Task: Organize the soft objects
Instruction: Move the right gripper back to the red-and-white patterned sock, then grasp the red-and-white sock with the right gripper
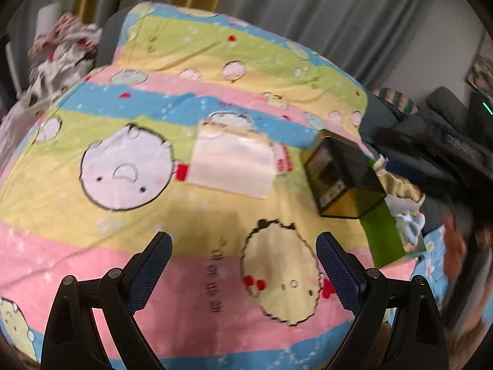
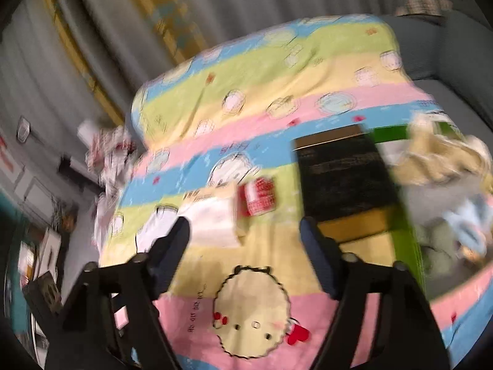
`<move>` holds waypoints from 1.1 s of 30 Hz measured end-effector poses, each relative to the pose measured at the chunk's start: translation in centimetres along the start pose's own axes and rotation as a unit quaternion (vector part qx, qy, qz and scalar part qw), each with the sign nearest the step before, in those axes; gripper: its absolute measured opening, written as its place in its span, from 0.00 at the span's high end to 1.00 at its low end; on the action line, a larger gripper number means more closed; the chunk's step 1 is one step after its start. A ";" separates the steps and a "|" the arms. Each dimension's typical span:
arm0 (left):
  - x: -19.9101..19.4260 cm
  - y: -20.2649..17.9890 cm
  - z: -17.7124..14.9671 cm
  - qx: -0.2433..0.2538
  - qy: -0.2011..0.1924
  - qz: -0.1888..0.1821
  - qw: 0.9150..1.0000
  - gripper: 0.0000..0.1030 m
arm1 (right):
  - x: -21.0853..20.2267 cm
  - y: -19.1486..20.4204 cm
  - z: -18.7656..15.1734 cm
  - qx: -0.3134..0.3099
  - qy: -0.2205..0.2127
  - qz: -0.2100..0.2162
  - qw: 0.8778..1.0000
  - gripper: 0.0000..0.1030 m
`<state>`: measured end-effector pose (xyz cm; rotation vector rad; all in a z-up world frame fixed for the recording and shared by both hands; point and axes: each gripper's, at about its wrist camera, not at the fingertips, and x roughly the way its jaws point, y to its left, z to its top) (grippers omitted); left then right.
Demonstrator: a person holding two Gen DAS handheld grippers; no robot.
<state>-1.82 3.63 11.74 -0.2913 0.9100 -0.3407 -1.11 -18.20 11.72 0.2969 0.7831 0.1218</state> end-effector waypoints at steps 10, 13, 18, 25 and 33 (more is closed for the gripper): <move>1.4 2.7 0.0 -0.018 0.019 -0.001 1.000 0.08 | 14.7 1.9 5.3 -0.035 0.172 -0.113 0.978 0.59; 1.8 3.0 0.0 -0.019 0.023 -0.006 1.000 0.08 | 16.4 1.6 5.7 -0.040 0.185 -0.144 0.971 0.59; 2.3 3.2 0.1 -0.018 0.028 -0.013 0.999 0.08 | 18.8 1.4 5.8 -0.054 0.201 -0.162 0.965 0.59; 2.2 3.3 0.2 -0.018 0.025 -0.014 0.999 0.08 | 20.4 1.0 5.6 -0.058 0.203 -0.156 0.965 0.72; 1.4 2.8 -0.5 -0.017 0.025 -0.005 1.000 0.08 | 14.6 1.1 4.0 -0.055 0.153 -0.110 0.980 0.78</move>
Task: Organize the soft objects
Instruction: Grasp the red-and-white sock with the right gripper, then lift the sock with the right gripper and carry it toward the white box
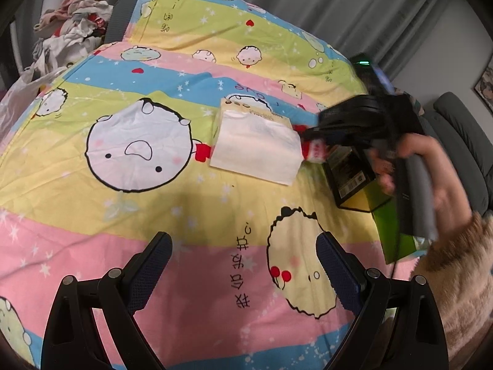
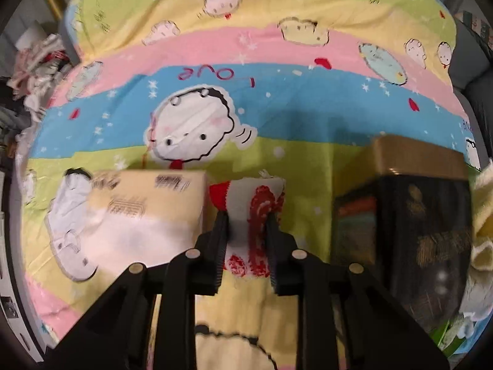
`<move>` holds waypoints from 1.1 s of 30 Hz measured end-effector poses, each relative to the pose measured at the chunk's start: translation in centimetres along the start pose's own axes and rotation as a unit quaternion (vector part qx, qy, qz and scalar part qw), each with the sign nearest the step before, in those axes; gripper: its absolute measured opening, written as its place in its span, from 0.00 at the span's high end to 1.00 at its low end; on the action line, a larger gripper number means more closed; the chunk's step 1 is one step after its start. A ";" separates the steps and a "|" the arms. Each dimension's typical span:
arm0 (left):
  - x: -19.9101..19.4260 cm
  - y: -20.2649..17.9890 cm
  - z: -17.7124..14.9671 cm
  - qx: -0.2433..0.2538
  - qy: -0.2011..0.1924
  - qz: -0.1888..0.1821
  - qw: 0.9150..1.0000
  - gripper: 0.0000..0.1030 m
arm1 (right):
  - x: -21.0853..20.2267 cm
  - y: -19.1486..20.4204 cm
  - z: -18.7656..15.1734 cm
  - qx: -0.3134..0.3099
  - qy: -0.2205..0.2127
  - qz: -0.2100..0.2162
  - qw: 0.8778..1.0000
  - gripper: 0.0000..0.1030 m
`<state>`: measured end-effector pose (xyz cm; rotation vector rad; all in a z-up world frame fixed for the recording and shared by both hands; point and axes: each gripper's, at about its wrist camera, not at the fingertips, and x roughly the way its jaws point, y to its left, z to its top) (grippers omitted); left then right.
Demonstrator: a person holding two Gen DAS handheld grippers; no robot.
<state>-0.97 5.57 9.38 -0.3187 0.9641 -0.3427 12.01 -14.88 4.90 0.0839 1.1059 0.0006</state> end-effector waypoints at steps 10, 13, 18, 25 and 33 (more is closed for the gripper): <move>-0.8 -1.5 -2.1 0.010 0.009 0.004 1.000 0.08 | -7.1 -0.3 -12.7 -0.023 -0.044 0.104 0.993 0.77; -0.6 -2.0 -2.9 0.021 0.013 0.011 1.000 0.08 | -6.3 -0.7 -16.0 -0.008 -0.021 0.134 0.991 0.76; 0.2 -2.6 -4.2 0.030 0.027 0.018 0.999 0.08 | -4.3 -1.1 -19.2 0.020 0.001 0.143 0.989 0.74; 1.5 -3.7 -5.4 0.044 0.048 -0.005 0.998 0.08 | -2.8 -1.3 -20.0 0.050 0.006 0.151 0.987 0.61; 2.9 -5.9 -6.4 0.052 0.069 -0.054 0.995 0.14 | -4.8 -4.6 -20.1 0.108 -0.041 0.179 0.977 0.33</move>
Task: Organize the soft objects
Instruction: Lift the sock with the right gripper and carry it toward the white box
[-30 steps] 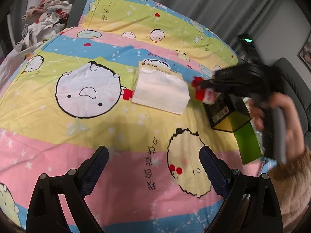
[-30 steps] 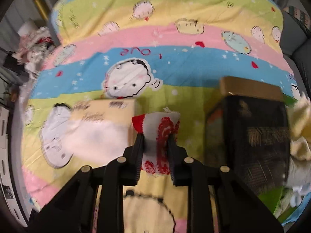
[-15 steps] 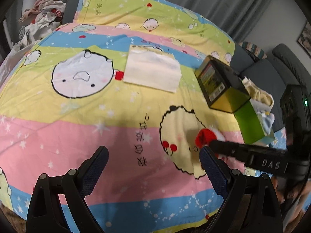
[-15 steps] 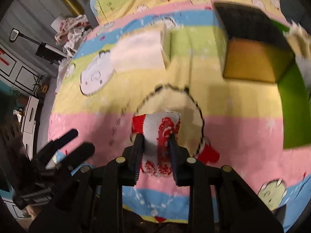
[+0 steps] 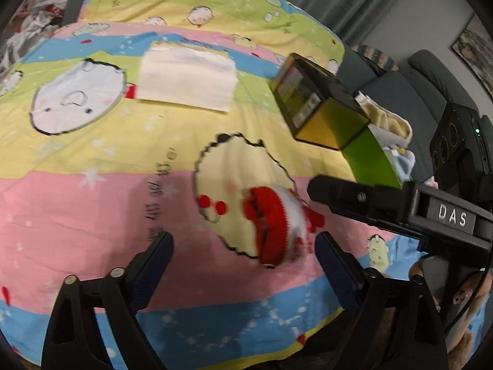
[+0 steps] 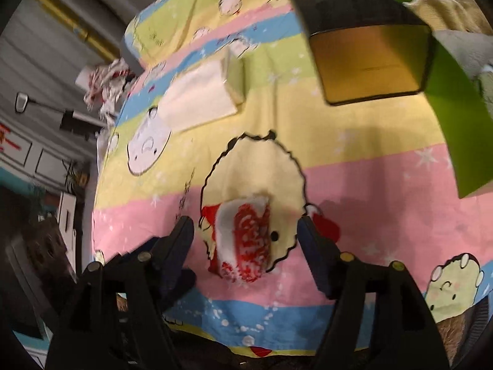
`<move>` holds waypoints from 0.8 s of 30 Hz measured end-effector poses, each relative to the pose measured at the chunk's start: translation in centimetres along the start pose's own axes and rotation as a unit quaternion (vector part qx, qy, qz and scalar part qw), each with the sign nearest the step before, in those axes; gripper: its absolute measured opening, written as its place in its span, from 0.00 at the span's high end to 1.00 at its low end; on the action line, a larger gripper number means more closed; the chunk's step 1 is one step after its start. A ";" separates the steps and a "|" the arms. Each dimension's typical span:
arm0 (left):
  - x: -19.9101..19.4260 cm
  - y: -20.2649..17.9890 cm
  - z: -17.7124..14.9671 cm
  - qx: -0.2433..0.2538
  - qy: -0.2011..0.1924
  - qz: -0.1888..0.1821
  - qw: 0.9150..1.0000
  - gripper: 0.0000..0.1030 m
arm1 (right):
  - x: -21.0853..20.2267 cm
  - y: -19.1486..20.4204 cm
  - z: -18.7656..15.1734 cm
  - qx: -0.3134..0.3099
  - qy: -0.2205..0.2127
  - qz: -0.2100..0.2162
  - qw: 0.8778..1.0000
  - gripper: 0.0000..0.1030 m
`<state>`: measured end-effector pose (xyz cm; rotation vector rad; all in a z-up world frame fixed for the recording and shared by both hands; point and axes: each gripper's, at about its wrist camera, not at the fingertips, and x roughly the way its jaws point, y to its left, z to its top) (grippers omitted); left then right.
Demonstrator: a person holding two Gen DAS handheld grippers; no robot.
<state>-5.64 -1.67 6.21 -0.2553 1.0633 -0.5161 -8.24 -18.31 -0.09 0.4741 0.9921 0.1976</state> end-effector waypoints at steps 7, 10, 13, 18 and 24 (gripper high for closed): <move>2.7 -2.0 -0.4 0.013 0.031 -0.011 0.999 0.43 | 1.6 -1.8 -1.3 0.036 0.034 0.063 0.997 0.44; 3.3 -2.6 -0.3 0.025 0.025 0.002 0.999 0.45 | 2.8 -2.1 -1.6 0.046 0.049 0.082 0.994 0.52; 3.6 -2.9 -0.2 0.031 0.024 0.006 0.999 0.53 | 3.3 -2.5 -1.8 0.057 0.052 0.100 0.992 0.55; 3.5 -3.5 -0.1 0.048 0.018 0.013 0.999 0.57 | 3.3 -2.7 -1.9 0.056 0.053 0.127 0.989 0.66; 2.0 -4.8 0.0 0.070 -0.003 0.018 0.997 0.58 | 1.4 -2.2 -2.1 0.050 0.028 0.142 0.988 0.67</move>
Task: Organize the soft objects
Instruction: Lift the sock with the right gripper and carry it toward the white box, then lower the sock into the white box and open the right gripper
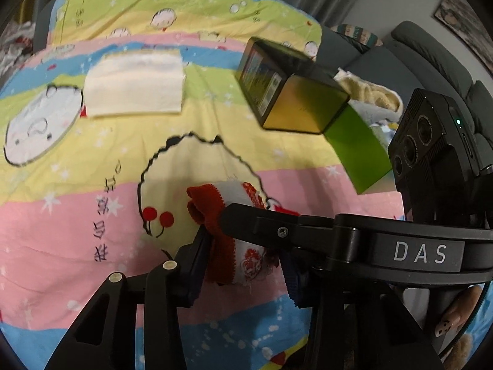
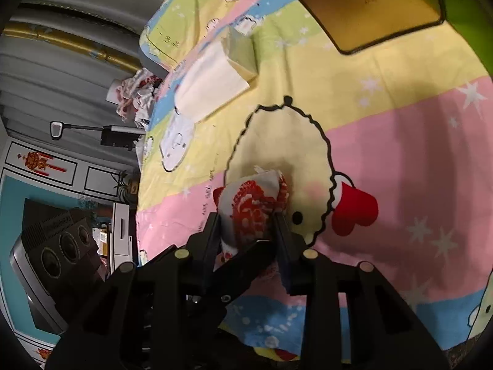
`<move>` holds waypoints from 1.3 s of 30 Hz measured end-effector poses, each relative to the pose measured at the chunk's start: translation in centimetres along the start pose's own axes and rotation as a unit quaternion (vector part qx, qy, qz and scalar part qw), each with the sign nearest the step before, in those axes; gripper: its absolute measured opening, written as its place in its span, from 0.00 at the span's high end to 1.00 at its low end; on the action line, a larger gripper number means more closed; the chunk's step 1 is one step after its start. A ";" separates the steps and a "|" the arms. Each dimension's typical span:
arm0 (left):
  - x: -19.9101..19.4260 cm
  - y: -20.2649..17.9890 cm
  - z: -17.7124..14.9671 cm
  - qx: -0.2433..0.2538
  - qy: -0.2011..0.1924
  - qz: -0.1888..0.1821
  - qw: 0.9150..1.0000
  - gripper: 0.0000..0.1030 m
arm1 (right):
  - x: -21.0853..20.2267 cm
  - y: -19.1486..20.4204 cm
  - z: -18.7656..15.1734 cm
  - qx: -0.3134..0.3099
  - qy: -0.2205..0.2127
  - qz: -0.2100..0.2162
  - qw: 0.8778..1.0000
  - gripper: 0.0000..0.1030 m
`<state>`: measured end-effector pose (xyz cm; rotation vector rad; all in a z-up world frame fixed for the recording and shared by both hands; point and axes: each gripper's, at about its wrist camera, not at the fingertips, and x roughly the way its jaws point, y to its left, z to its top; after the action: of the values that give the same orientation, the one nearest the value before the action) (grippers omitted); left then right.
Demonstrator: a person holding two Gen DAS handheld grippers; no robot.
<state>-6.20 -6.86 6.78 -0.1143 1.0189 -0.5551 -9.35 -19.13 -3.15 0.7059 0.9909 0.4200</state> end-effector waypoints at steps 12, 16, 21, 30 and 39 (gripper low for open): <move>-5.4 -5.0 2.1 0.071 -0.086 -0.013 0.994 0.58 | -7.5 4.0 0.3 -0.058 -0.109 0.010 0.992 0.66; -6.1 -7.2 2.9 0.101 -0.104 -0.025 0.989 0.58 | -10.1 3.9 0.3 -0.063 -0.146 0.009 0.987 0.66; -5.7 -10.9 4.3 0.142 -0.116 -0.050 0.982 0.58 | -13.5 3.1 0.6 -0.056 -0.196 -0.005 0.979 0.66; -2.3 -17.4 7.2 0.201 -0.111 -0.109 0.967 0.58 | -19.2 -0.7 2.1 -0.020 -0.270 -0.048 0.961 0.66; 3.7 -22.2 9.3 0.233 -0.072 -0.152 0.958 0.58 | -22.2 -6.1 4.2 0.036 -0.299 -0.099 0.948 0.66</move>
<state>-5.51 -29.15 16.49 0.1078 0.7102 -1.0408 -16.68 -38.56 7.59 0.7296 0.4925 -0.0180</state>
